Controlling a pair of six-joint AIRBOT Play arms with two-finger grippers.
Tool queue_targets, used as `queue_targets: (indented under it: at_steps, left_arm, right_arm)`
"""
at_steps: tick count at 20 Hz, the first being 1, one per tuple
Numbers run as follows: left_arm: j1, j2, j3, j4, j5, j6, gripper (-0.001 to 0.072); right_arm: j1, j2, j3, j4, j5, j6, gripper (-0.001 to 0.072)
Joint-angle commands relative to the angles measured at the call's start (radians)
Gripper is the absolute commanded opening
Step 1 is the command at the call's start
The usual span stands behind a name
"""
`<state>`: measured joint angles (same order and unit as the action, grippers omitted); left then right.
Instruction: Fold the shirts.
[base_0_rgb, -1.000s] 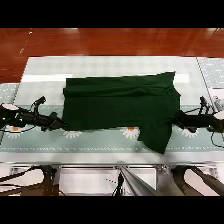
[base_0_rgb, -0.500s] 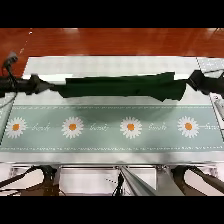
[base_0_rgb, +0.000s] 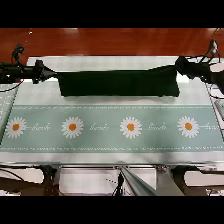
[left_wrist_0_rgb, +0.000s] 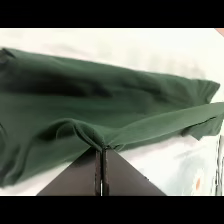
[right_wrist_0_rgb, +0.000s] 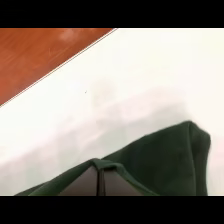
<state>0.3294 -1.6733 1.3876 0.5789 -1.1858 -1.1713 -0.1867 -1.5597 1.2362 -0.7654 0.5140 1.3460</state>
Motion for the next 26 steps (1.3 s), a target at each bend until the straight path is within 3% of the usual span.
queue_targets:
  at_steps: [1,7,10,12,13,14,15,17,19,20,21,23,26]
  left_arm:
    - [-0.008,-0.128,0.085,-0.004,0.000,-0.027,0.0025]
    - [-0.068,-0.234,0.108,-0.005,0.093,-0.027,0.0030]
    - [-0.072,-0.242,0.108,-0.004,0.126,-0.027,0.0083]
    - [-0.063,-0.241,0.108,-0.004,0.122,-0.035,0.0413]
    - [-0.053,-0.240,0.108,-0.004,0.114,-0.061,0.0544]
    - [-0.035,-0.237,0.108,-0.003,0.098,-0.089,0.0593]
    - [-0.012,-0.232,0.108,-0.004,0.068,-0.099,0.0593]
    - [0.035,-0.216,0.108,-0.003,-0.003,-0.098,0.0591]
    - [0.077,-0.188,0.108,-0.003,-0.067,-0.093,0.0586]
    - [0.089,-0.172,0.108,-0.003,-0.086,-0.081,0.0585]
    - [0.096,-0.156,0.108,-0.004,-0.098,-0.068,0.0584]
    - [0.094,-0.126,0.108,-0.005,-0.108,-0.044,0.0584]
    - [0.072,-0.095,0.108,-0.005,-0.109,-0.041,0.0584]
  right_arm:
    - [0.012,-0.107,0.064,0.004,-0.052,0.000,0.0020]
    - [0.012,-0.178,0.064,-0.001,-0.055,0.000,0.0020]
    - [0.012,-0.179,0.064,-0.003,-0.081,0.000,0.0021]
    - [0.011,-0.177,0.064,-0.001,-0.082,0.000,0.0026]
    - [0.009,-0.171,0.065,-0.003,-0.084,-0.002,0.0126]
    - [0.003,-0.156,0.065,-0.005,-0.082,-0.019,0.0285]
    - [-0.006,-0.134,0.065,-0.019,-0.078,-0.054,0.0330]
    - [-0.042,-0.070,0.066,-0.161,-0.061,-0.082,0.0330]
    - [-0.088,-0.011,0.066,-0.381,-0.006,0.014,0.0330]
    - [-0.116,0.006,0.066,-0.478,0.055,0.094,0.0372]
    - [-0.148,0.007,0.066,-0.517,0.131,0.167,0.0515]
    - [-0.218,-0.021,0.065,-0.469,0.327,0.193,0.0550]
    - [-0.274,-0.095,0.065,-0.259,0.509,0.105,0.0550]
